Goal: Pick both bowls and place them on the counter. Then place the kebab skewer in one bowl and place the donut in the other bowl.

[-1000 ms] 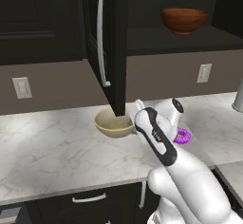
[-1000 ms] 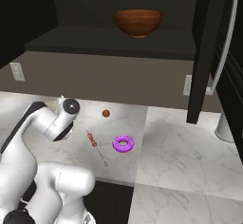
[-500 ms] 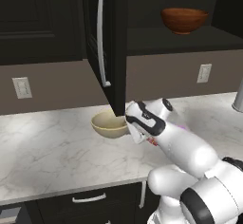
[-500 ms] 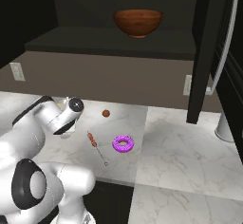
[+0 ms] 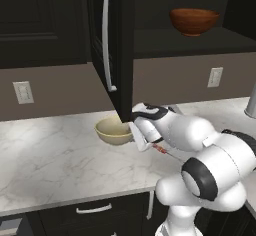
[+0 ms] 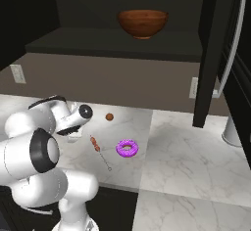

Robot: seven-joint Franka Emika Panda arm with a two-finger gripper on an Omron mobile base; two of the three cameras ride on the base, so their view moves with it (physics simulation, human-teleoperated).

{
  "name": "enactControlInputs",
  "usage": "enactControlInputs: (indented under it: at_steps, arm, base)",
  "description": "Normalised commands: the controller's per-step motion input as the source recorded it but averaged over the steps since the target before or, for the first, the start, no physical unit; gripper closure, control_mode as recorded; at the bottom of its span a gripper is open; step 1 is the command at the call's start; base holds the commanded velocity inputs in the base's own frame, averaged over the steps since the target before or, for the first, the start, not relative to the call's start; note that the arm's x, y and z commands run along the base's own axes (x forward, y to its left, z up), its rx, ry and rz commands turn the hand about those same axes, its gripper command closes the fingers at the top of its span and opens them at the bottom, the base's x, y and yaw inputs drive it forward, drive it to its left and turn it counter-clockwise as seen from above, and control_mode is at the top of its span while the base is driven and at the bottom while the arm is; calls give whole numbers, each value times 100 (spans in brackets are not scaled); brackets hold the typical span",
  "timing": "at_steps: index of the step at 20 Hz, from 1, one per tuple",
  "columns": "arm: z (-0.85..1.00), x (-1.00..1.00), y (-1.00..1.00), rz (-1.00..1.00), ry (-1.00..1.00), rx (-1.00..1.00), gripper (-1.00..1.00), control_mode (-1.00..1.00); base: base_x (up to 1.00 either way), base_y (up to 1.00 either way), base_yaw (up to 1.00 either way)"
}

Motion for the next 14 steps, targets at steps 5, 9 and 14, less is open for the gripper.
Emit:
enactControlInputs:
  at_steps: [5,9,14]
  arm:
    - [-27,35,8,0,0,0,100,-100]
    - [-30,8,1,0,0,0,100,-100]
    - [-17,0,0,0,0,0,100,-100]
  base:
    - [0,0,0]
    - [0,0,0]
    - [0,0,0]
